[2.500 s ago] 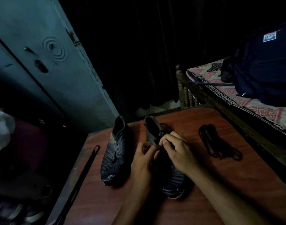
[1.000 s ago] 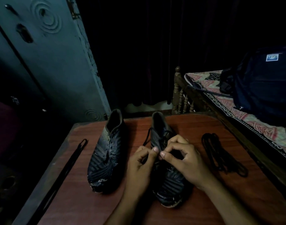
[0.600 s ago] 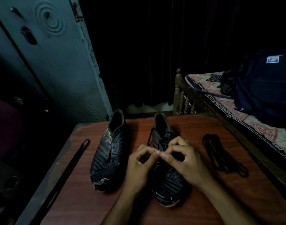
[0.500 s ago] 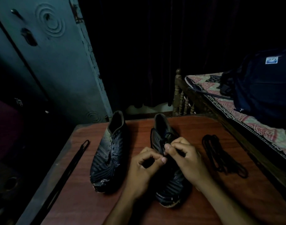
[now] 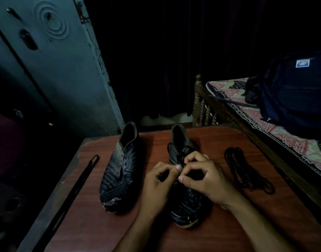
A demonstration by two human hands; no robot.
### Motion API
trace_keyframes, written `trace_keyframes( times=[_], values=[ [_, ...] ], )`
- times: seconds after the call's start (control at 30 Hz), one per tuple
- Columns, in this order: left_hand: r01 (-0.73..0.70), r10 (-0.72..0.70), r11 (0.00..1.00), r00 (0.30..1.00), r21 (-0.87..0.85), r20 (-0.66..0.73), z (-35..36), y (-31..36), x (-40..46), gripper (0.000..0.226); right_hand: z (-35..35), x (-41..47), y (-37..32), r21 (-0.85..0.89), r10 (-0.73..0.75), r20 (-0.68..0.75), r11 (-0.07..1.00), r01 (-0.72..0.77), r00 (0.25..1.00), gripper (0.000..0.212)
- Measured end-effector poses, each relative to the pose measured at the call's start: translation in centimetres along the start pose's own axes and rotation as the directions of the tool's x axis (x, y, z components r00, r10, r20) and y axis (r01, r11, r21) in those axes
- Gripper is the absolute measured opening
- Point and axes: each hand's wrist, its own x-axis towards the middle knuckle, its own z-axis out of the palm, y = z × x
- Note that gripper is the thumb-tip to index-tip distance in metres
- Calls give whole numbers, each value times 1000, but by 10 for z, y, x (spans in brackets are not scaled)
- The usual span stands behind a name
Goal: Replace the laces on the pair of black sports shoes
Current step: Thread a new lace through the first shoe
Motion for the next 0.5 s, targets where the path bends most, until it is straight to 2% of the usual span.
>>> trace_keyframes(
  times=[0.1,0.2,0.3,0.4,0.5],
  values=[
    [-5,5,1000,1000,-8,-5,-4,1,1,17,0,0,2,1,-8,11,1000,8,1000,19],
    [-13,15,999,999,-49,48,-9,1,0,15,4,1,3,123,37,-106,992,-24,994,33],
    [-30,43,997,984,-74,174,-9,1,-3,17,7,4,5,211,78,-210,977,-32,975,40],
    [-37,49,998,971,-56,232,-9,1,-3,16,9,6,5,159,68,-202,987,-36,977,32],
    [-36,49,997,977,-67,207,-9,2,-4,20,9,6,6,131,42,-186,991,-18,982,20]
  ],
)
